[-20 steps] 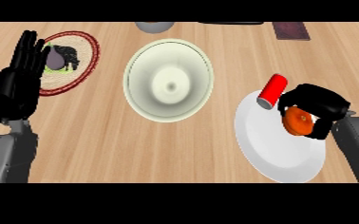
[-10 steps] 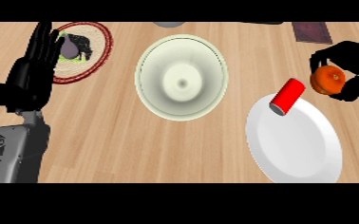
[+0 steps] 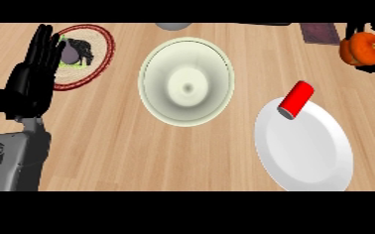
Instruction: Pick the squash from the plate and place it in the bowl
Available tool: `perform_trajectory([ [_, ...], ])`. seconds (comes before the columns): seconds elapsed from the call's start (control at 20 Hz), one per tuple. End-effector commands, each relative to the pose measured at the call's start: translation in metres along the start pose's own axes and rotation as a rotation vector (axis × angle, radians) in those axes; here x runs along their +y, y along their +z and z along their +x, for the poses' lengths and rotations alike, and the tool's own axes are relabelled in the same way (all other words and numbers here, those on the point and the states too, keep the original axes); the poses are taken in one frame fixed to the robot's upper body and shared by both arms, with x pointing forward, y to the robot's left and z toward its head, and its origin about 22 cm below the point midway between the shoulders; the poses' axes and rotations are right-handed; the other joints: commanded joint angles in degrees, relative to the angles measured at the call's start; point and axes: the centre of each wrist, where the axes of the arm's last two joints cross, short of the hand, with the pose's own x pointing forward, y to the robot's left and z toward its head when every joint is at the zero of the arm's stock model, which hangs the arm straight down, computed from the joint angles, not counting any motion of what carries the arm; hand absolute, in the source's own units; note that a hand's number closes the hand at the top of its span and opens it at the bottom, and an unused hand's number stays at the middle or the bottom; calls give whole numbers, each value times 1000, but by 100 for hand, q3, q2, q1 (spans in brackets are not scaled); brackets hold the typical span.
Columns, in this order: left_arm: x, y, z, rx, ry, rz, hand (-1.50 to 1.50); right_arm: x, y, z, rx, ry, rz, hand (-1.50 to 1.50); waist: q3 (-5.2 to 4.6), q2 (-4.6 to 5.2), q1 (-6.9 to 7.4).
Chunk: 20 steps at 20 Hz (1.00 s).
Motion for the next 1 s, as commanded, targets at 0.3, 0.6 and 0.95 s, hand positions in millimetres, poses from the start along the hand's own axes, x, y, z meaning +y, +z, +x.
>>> perform_trajectory([
  [0.3,9,3,-5,32,-11,20,0,-65,-36,26,-280,-232,-201,150,-17,-73,-152],
  [0.6,20,10,-9,45,-33,45,0,-88,-75,63,-411,-400,-119,150,-30,-162,-327],
  [0.95,31,10,-11,53,-43,66,0,-100,-124,120,-451,-461,-21,150,-33,-194,-458],
])
